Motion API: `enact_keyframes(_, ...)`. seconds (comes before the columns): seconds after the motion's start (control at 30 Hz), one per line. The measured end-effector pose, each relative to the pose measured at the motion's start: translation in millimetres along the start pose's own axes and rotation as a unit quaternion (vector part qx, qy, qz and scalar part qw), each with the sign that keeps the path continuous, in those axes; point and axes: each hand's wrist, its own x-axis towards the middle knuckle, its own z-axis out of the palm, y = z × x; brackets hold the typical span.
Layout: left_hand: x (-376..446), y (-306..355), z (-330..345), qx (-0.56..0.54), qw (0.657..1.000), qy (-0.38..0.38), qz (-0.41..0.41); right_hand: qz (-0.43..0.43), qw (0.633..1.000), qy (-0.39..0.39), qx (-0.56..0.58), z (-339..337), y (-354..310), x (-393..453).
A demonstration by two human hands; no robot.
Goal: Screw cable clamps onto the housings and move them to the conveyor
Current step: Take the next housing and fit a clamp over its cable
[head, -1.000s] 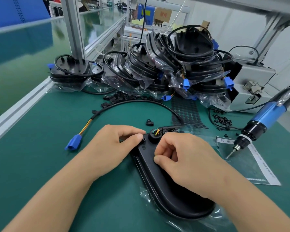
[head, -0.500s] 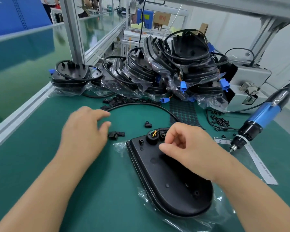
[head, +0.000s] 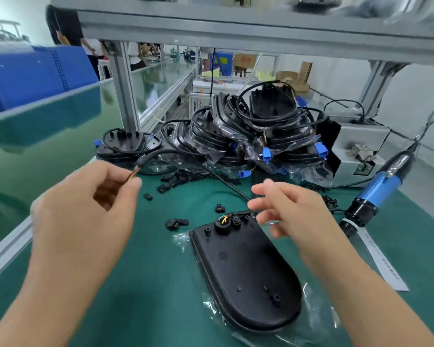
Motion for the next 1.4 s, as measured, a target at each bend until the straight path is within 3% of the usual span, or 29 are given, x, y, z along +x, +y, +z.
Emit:
enact_keyframes(0.1, -36.5, 45.7, 5.8, 0.018, 0.983, -0.06, 0.175, 0.115, 0.984, -0.107, 0.086, 14.6, -31.5, 8.5)
enact_keyframes(0.2, -67.0, 62.8, 30.1, 0.012, 0.949, -0.159, 0.272, 0.096, 0.98, -0.141, 0.099, 22.3, -50.6, 15.4)
enact_keyframes(0.3, -55.8, 53.0, 42.0, -0.045, 0.954, -0.215, 0.206, 0.045, 0.986, -0.157, 0.032, 18.1, -52.7, 18.9)
enact_keyframes(0.43, -8.8, 32.0, 58.4, -0.058, 0.991, -0.087, 0.087, 0.034, 0.985, -0.166, -0.022, 9.9, -43.5, 19.1)
enact_keyframes(0.53, 24.2, 23.3, 75.0, 0.049, 0.968, -0.207, 0.134, 0.009, 0.975, -0.197, -0.103, 6.1, -40.3, 13.2)
enact_keyframes(0.6, 39.3, 26.5, 75.9, 0.057, 0.938, -0.301, 0.162, -0.093, 0.942, -0.196, -0.257, -2.0, -45.3, 8.4)
enact_keyframes(0.7, 41.8, 30.3, 54.5, 0.047, 0.917, -0.37, 0.145, -0.241, 0.815, -0.137, -0.508, -19.6, -55.7, -1.9)
enact_keyframes(0.73, 37.3, 30.9, 43.8, 0.039, 0.918, -0.367, 0.147, -0.266, 0.793, -0.109, -0.537, -26.0, -57.5, -6.6)
enact_keyframes(0.83, -0.3, 38.0, 9.6, -0.012, 0.927, -0.337, 0.166, -0.286, 0.796, -0.067, -0.53, -39.4, -48.8, -24.8)
enact_keyframes(0.9, -37.2, 39.2, 0.3, -0.064, 0.935, -0.334, 0.102, -0.246, 0.836, -0.084, -0.483, -43.0, -32.4, -36.7)
enact_keyframes(0.97, -76.3, 35.7, 4.8, -0.097, 0.955, -0.282, -0.015, -0.198, 0.874, -0.087, -0.435, -40.3, -10.8, -46.8)
enact_keyframes(1.03, -106.0, 33.2, 13.9, -0.06, 0.977, -0.162, -0.123, -0.198, 0.868, -0.056, -0.453, -33.5, 15.5, -51.7)
enact_keyframes(1.1, -123.1, 31.3, 14.9, -0.018, 0.974, -0.071, -0.214, -0.221, 0.854, -0.03, -0.471, -26.7, 34.8, -54.1)
enact_keyframes(1.13, -126.1, 31.0, 13.4, -0.012, 0.963, -0.077, -0.259, -0.222, 0.852, -0.024, -0.474, -24.5, 39.3, -54.1)
enact_keyframes(1.27, -116.3, 25.9, 6.9, 0.021, 0.905, -0.276, -0.324, -0.159, 0.869, -0.078, -0.462, -26.4, 48.4, -43.9)
enact_keyframes(1.4, -107.3, 28.8, 19.3, -0.146, 0.879, -0.255, -0.376, -0.133, 0.905, -0.135, -0.381, -31.0, 48.0, -34.0)
